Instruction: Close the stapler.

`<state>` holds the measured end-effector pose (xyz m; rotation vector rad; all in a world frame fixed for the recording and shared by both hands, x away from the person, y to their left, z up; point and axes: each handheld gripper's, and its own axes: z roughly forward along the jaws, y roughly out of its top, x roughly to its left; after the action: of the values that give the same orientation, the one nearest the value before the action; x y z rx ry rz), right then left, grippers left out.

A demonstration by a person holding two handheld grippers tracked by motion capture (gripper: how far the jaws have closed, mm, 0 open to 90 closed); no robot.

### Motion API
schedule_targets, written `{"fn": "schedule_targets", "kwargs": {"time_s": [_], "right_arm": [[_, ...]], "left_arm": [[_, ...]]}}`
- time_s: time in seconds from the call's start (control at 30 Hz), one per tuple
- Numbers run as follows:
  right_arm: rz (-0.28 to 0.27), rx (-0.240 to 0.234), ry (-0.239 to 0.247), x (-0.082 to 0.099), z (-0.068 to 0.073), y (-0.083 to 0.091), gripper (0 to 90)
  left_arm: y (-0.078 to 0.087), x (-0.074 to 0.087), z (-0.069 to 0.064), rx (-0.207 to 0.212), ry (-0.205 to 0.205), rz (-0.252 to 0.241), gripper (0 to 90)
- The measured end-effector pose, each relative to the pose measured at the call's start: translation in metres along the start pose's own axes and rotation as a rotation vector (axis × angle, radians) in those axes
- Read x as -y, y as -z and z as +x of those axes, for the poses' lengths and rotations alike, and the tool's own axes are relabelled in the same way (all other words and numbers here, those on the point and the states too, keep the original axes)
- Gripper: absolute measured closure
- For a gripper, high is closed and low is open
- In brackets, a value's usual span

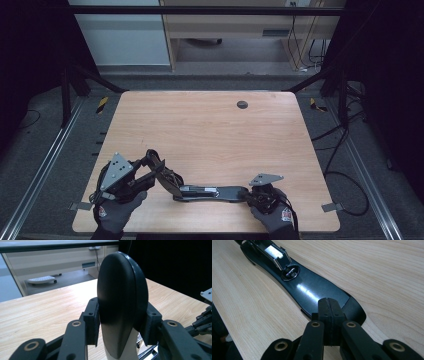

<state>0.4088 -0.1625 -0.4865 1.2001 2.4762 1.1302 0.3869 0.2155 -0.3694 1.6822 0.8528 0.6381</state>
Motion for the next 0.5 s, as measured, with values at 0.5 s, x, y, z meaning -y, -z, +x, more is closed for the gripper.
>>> {"fn": "schedule_targets", "kwargs": {"time_s": [0.5], "right_arm": [[-0.002, -0.001, 0.0, 0.0, 0.0002, -0.0002, 90.0]], "left_arm": [[-0.0059, -0.0034, -0.0087, 0.004, -0.031, -0.003, 56.6]]}}
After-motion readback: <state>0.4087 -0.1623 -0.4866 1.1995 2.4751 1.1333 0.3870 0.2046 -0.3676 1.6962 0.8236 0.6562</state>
